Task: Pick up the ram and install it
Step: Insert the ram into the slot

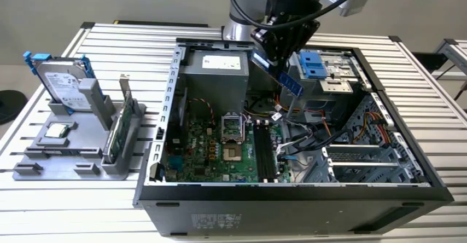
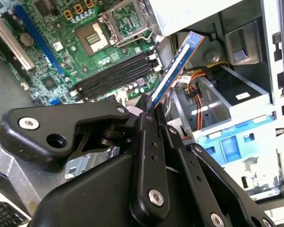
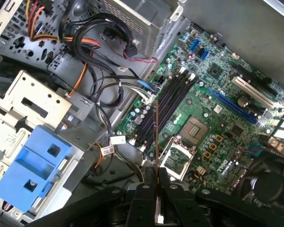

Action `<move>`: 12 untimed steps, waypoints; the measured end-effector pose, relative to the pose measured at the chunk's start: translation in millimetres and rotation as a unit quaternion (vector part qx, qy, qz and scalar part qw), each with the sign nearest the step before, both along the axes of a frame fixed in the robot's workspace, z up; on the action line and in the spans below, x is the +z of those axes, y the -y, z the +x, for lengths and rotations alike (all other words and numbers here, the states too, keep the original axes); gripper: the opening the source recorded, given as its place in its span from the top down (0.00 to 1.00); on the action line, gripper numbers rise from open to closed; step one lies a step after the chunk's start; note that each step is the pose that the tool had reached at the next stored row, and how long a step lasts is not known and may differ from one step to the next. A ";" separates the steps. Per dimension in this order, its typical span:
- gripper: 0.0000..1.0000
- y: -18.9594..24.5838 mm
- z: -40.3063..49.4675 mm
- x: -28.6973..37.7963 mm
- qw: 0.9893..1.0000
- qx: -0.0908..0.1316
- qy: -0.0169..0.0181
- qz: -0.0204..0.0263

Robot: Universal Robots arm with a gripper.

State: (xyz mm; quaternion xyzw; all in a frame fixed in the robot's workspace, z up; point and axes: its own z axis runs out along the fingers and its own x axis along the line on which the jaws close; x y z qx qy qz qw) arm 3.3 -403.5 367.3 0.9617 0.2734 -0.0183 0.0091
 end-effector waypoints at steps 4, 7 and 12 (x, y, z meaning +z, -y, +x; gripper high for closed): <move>1.00 0.0 0.0 0.0 1.000 -0.027 0.000 0.000; 1.00 0.0 0.0 0.0 0.999 -0.046 0.000 0.000; 1.00 0.0 0.0 0.0 0.997 -0.077 0.000 0.000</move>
